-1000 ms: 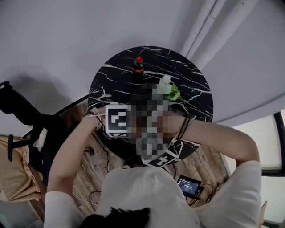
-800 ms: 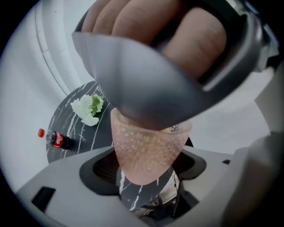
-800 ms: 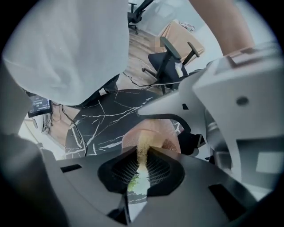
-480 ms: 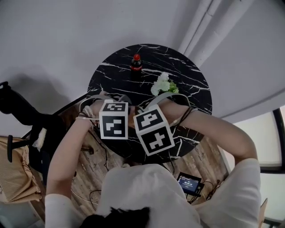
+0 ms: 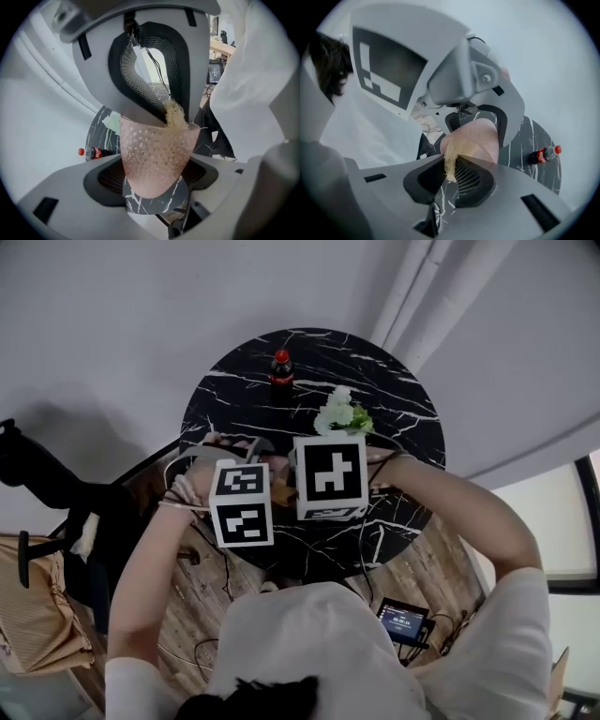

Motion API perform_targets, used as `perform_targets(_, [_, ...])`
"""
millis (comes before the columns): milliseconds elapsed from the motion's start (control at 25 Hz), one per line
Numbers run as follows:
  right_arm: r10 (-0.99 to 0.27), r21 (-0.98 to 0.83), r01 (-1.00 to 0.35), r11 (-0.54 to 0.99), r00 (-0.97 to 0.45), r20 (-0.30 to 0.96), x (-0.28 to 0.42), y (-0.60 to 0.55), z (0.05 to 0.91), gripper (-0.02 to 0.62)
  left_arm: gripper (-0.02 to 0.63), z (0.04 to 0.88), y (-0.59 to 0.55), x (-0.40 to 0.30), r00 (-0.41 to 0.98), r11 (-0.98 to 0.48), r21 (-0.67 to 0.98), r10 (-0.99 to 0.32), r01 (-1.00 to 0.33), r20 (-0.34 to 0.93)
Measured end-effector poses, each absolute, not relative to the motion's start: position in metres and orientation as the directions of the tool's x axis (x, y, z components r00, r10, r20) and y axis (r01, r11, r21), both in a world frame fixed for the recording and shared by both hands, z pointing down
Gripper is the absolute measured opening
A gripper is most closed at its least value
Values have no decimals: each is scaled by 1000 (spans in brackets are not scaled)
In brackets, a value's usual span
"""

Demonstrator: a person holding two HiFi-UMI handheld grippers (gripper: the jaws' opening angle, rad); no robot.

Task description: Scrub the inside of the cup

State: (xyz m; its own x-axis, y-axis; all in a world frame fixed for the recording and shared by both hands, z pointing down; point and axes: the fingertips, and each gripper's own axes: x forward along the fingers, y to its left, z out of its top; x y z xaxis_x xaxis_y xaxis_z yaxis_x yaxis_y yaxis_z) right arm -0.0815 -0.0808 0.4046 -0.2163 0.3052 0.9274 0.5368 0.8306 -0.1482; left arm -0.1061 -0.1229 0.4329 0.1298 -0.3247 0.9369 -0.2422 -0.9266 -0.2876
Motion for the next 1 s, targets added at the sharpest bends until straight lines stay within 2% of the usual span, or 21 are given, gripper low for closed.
perform_targets(240, [494,-372,375,849,-312,812,-86,-74,397,55,357,432,-124,-104,107,-905,-355,-386,-234,916])
perform_targets(440, [626,-595,225,771,-436,646,-89,-71,390,55,357,433,-123,-104,83,-891,-405,-428,-206,900])
perform_targets(600, [647,-714,87,695,-510,567,-89,-68,392,55,357,440,-121,-99,74,-892,-419,-435,-167,897])
perform_targets(1000, [663,-857,-32,514,-620,421,-91,-76,381,55,357,437,-126,-94,96,-884,-440,-457,-157,884])
